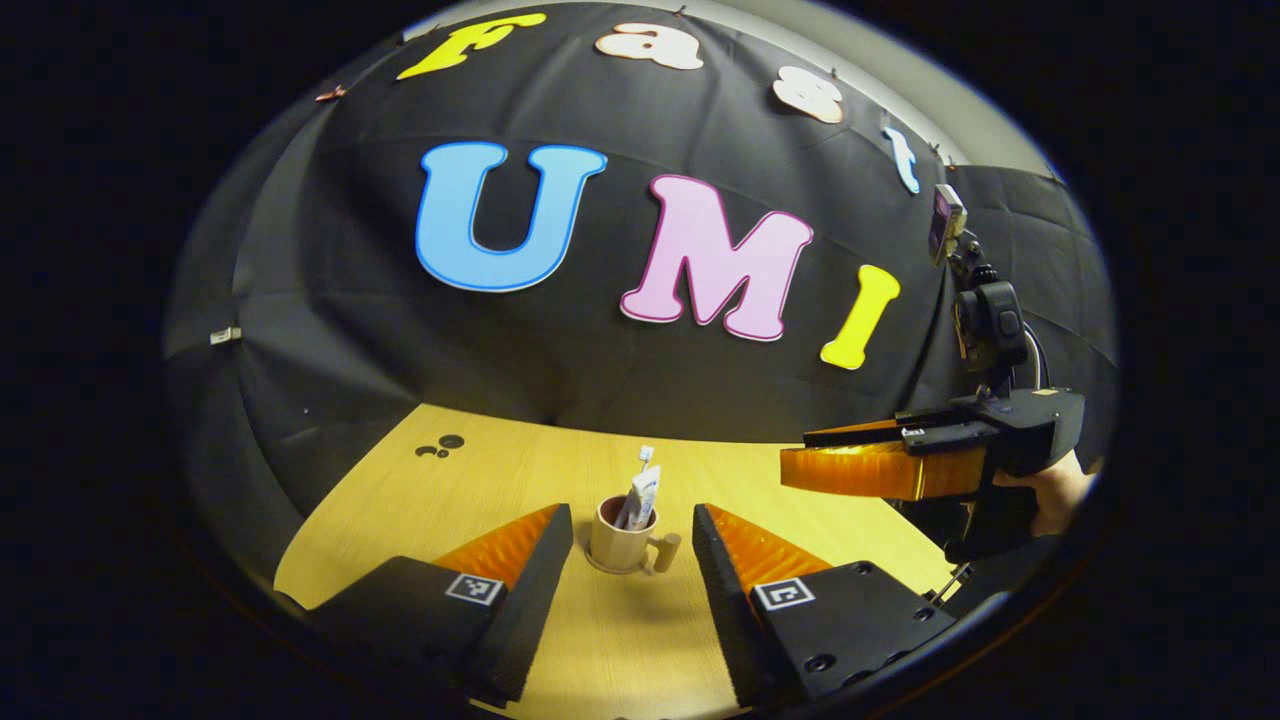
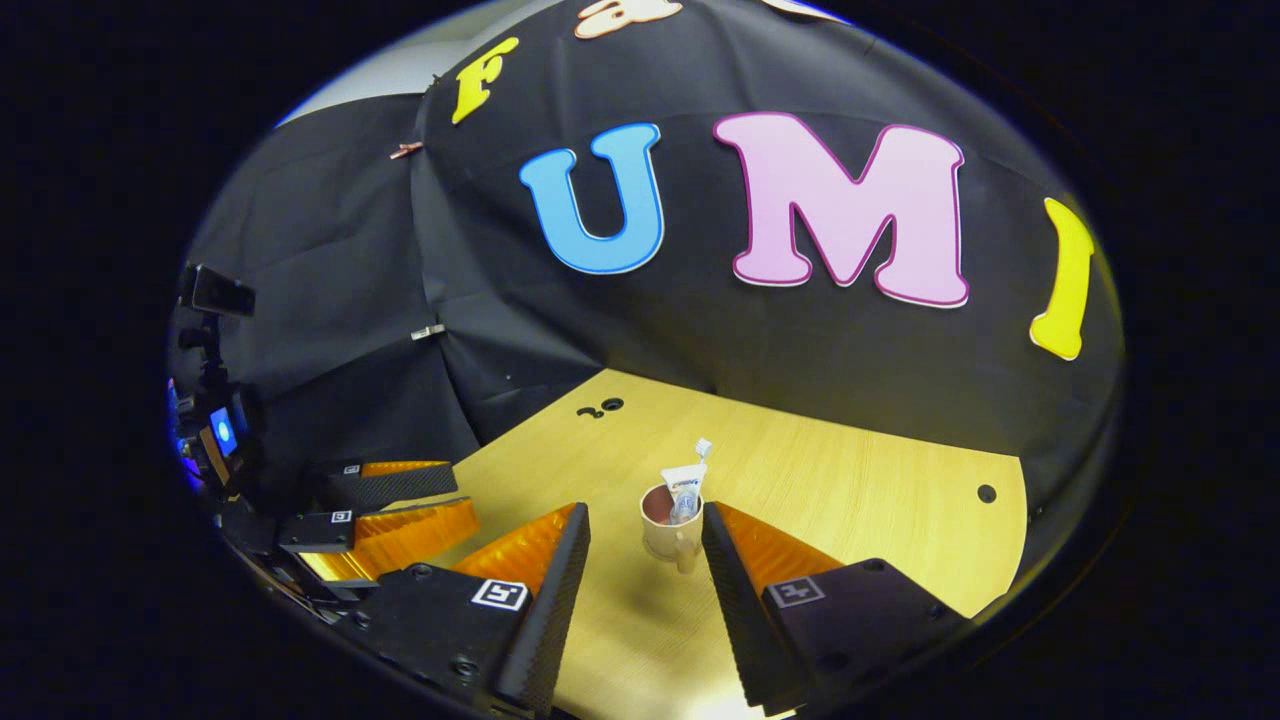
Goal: Put the toothbrush and toothpaste on the desktop into the cup, then pick up the cup and place it on the coaster on the desktop.
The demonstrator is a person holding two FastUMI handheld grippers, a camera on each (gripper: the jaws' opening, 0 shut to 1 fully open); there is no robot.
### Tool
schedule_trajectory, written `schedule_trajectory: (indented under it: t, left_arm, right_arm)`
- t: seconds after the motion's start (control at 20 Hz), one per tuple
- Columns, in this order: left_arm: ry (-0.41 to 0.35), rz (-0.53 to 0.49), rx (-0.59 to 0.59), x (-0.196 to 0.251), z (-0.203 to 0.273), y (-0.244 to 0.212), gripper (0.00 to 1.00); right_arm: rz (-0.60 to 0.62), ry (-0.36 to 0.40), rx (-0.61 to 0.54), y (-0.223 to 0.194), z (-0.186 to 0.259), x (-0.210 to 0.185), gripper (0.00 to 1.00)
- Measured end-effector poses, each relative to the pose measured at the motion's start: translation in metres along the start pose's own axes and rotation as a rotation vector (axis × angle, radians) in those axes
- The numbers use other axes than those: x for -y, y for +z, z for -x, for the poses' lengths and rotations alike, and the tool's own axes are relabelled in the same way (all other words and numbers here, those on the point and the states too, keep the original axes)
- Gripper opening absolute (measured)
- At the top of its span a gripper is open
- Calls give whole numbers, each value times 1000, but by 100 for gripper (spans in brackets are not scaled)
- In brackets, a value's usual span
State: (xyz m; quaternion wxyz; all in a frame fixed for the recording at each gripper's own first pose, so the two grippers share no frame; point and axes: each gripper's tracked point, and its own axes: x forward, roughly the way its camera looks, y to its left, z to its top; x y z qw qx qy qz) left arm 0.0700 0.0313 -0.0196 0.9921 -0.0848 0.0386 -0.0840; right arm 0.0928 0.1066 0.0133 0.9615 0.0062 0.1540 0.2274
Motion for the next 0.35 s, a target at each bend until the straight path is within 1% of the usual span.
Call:
schedule_trajectory:
  t: [0.05,0.1,0.2,0.35]
  left_arm:
    - [-8,-15,6,6,2,3,78]
    - [-12,-28,11,9,4,4,83]
    - [-26,-47,16,18,8,7,86]
    - [-25,-71,19,24,11,7,90]
  right_arm:
    - [-1,-11,16,0,4,1,71]
    - [-7,-15,29,0,10,-1,71]
    - [-32,-27,54,1,23,-2,72]
    - [-35,-44,85,5,36,-1,78]
